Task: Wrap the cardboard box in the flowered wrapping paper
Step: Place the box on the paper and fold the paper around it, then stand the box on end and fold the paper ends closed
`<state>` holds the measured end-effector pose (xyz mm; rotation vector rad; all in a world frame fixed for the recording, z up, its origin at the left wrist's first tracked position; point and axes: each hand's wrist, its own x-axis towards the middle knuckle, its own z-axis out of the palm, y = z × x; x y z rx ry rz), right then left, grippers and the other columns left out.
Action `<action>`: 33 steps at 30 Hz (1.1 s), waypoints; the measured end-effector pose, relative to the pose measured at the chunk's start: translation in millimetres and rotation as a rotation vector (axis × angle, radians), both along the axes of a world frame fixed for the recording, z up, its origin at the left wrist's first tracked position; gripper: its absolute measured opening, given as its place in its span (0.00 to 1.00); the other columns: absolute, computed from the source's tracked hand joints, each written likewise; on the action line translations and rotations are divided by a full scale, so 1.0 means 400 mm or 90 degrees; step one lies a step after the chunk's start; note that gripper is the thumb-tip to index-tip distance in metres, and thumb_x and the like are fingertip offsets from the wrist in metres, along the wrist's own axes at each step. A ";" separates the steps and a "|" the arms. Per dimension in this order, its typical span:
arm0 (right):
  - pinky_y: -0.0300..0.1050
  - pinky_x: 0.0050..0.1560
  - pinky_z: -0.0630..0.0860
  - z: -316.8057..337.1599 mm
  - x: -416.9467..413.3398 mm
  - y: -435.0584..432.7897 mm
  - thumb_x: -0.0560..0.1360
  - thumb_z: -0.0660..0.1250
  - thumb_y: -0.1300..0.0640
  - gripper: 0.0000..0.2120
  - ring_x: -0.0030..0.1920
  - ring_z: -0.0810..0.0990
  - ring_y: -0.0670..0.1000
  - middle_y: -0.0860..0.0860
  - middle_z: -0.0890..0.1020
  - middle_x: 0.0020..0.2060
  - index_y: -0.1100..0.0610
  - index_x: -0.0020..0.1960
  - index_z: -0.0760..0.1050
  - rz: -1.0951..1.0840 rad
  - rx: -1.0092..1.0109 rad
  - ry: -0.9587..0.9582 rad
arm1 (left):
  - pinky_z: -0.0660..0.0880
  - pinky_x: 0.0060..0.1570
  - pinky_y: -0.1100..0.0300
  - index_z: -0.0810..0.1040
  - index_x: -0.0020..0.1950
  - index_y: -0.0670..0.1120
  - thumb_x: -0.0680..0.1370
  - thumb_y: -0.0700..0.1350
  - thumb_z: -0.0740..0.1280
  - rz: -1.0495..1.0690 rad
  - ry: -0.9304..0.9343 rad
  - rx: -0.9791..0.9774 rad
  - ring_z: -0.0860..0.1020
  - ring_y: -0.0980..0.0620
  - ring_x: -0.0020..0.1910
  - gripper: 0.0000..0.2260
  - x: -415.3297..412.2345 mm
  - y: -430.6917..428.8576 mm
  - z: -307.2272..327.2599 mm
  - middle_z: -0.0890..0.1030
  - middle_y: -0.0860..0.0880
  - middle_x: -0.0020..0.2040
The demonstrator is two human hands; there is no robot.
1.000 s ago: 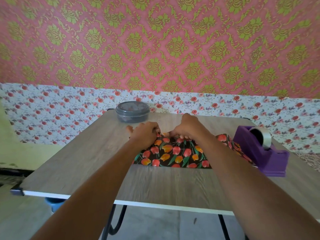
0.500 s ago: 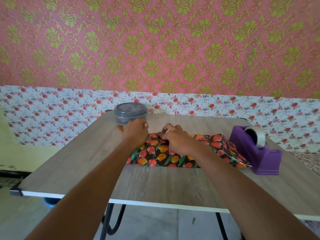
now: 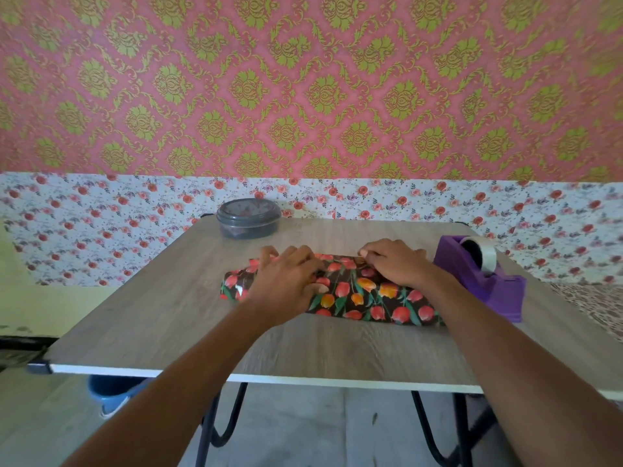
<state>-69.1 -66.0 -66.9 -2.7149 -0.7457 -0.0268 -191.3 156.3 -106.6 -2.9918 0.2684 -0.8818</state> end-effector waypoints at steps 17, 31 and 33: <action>0.47 0.58 0.82 -0.058 -0.100 -0.213 0.79 0.67 0.69 0.23 0.60 0.84 0.50 0.52 0.85 0.60 0.46 0.66 0.80 0.212 0.413 0.358 | 0.60 0.76 0.38 0.54 0.78 0.60 0.72 0.57 0.75 -0.187 0.109 -0.166 0.59 0.48 0.79 0.41 -0.035 -0.056 -0.052 0.62 0.52 0.78; 0.54 0.64 0.76 0.062 -0.172 -0.189 0.66 0.76 0.68 0.33 0.69 0.75 0.55 0.54 0.79 0.67 0.54 0.69 0.74 0.357 0.600 0.298 | 0.78 0.63 0.46 0.71 0.69 0.52 0.71 0.47 0.79 -0.368 0.168 -0.696 0.81 0.45 0.62 0.30 -0.037 -0.043 0.158 0.81 0.45 0.61; 0.52 0.61 0.80 0.065 -0.179 -0.157 0.64 0.82 0.60 0.38 0.69 0.76 0.51 0.50 0.80 0.66 0.51 0.70 0.71 0.301 0.614 0.210 | 0.80 0.59 0.48 0.72 0.68 0.54 0.68 0.49 0.79 -0.382 0.189 -0.734 0.81 0.45 0.61 0.30 -0.048 -0.059 0.160 0.81 0.46 0.62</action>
